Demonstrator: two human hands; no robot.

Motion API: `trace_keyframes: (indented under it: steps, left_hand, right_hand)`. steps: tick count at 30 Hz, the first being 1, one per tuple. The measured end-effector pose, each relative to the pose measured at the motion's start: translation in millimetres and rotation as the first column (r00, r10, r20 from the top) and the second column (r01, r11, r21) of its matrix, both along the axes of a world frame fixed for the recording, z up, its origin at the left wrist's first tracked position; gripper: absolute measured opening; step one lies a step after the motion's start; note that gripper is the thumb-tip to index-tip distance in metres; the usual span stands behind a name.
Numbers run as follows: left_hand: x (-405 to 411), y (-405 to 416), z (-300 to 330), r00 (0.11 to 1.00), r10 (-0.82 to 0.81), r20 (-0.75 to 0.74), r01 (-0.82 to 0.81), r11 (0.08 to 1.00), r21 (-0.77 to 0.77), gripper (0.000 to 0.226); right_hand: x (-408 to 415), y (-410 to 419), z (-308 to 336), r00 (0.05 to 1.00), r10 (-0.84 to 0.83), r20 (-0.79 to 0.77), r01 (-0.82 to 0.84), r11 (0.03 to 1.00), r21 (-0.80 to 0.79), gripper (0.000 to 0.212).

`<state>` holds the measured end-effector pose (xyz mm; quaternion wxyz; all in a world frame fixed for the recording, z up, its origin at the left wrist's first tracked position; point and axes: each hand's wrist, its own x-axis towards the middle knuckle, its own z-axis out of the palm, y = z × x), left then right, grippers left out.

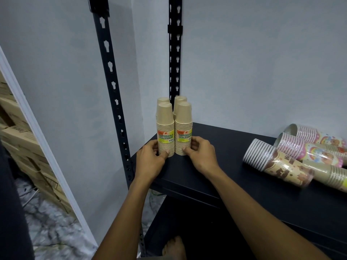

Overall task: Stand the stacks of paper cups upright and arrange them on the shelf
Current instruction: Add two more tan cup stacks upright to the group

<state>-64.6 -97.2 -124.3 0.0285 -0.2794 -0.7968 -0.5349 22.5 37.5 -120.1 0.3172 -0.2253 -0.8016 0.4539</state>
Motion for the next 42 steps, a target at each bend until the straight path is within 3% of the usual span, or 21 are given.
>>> trace_keyframes:
  steps: [7, 11, 21, 25, 29, 38, 42]
  left_hand:
    - [0, 1, -3, 1.000, 0.006, -0.024, -0.006, 1.000, -0.008, 0.048]
    - [5, -1, -6, 0.989, 0.021, -0.145, -0.027, 0.999, -0.034, 0.048]
    - [27, -15, -17, 0.915, 0.212, -0.343, -0.221, 0.975, 0.013, 0.018]
    - [50, -14, -13, 0.890, 0.014, -0.455, -0.089, 0.986, -0.144, 0.016]
    - [80, -2, -12, 0.834, -0.238, -0.498, 0.050, 0.932, -0.360, 0.021]
    - [160, 48, -6, 0.780, -0.421, -0.463, 0.216, 0.875, -0.433, 0.029]
    - [183, 74, -4, 0.770, -0.474, -0.428, 0.250, 0.841, -0.481, 0.032]
  right_hand:
    - [2, -1, 0, 1.000, 0.013, 0.001, -0.013, 1.000, 0.004, 0.043]
    - [5, -3, 1, 1.000, 0.005, 0.007, -0.005, 1.000, 0.019, 0.045]
    - [51, -13, -2, 0.975, -0.072, 0.208, 0.005, 0.953, 0.304, 0.048]
    - [82, -19, 0, 0.945, -0.070, 0.320, -0.070, 0.912, 0.404, 0.040]
    - [124, -20, 3, 0.925, -0.072, 0.373, -0.120, 0.876, 0.467, 0.033]
    - [250, 11, 10, 0.870, -0.171, 0.462, -0.098, 0.860, 0.501, 0.033]
    - [305, 31, 14, 0.834, -0.276, 0.478, -0.002, 0.864, 0.503, 0.027]
